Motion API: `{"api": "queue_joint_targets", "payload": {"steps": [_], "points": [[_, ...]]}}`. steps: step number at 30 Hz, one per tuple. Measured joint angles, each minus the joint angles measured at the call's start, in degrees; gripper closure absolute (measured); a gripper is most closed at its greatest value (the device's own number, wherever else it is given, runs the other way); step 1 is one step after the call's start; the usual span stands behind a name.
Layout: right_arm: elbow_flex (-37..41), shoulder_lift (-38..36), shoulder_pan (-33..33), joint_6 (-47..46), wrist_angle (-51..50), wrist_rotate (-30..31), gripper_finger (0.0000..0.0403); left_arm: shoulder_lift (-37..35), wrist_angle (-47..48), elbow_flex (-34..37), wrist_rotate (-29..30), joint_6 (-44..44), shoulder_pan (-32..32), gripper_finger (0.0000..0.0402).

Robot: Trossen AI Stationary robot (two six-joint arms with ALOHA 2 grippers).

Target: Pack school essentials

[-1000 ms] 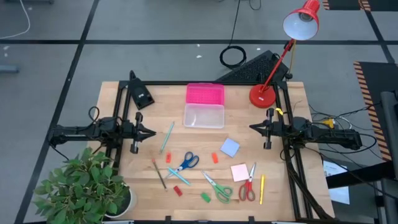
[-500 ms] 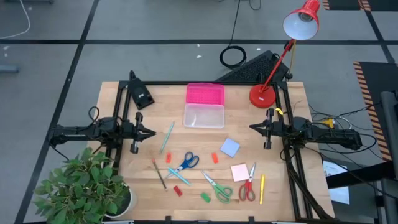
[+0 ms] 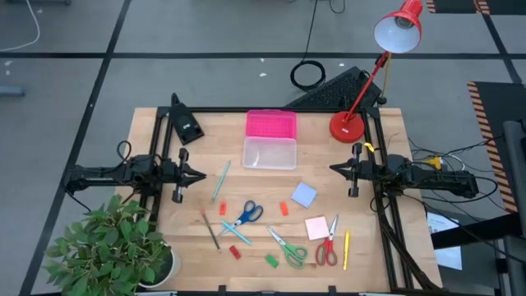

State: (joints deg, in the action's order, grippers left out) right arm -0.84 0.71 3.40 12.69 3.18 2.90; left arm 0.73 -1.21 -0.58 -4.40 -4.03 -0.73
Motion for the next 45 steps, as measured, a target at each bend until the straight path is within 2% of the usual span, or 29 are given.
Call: {"api": "queue_joint_targets", "payload": {"steps": [24,29,32,38,45], "points": [[0.0,0.0,0.0,0.0,0.0,0.02,0.0403,0.0,-0.62,-0.02,0.03,-0.2,0.0,0.0371],[-0.01,0.0,0.0,0.0,0.0,0.0,0.0403,0.02,-0.43,0.0,1.99,1.34,0.0,0.0371],[-0.02,0.02,0.0,0.0,-0.02,0.0,0.0403,0.0,-3.78,-0.06,2.82,1.44,0.0,0.0371],[0.0,0.01,0.0,0.0,0.0,0.0,0.0403,1.63,0.09,-6.44,2.35,1.3,0.0,0.0371],[-0.02,0.0,0.0,0.0,0.0,0.0,0.0403,10.91,11.37,-21.66,4.92,2.55,0.01,0.0371]]}}
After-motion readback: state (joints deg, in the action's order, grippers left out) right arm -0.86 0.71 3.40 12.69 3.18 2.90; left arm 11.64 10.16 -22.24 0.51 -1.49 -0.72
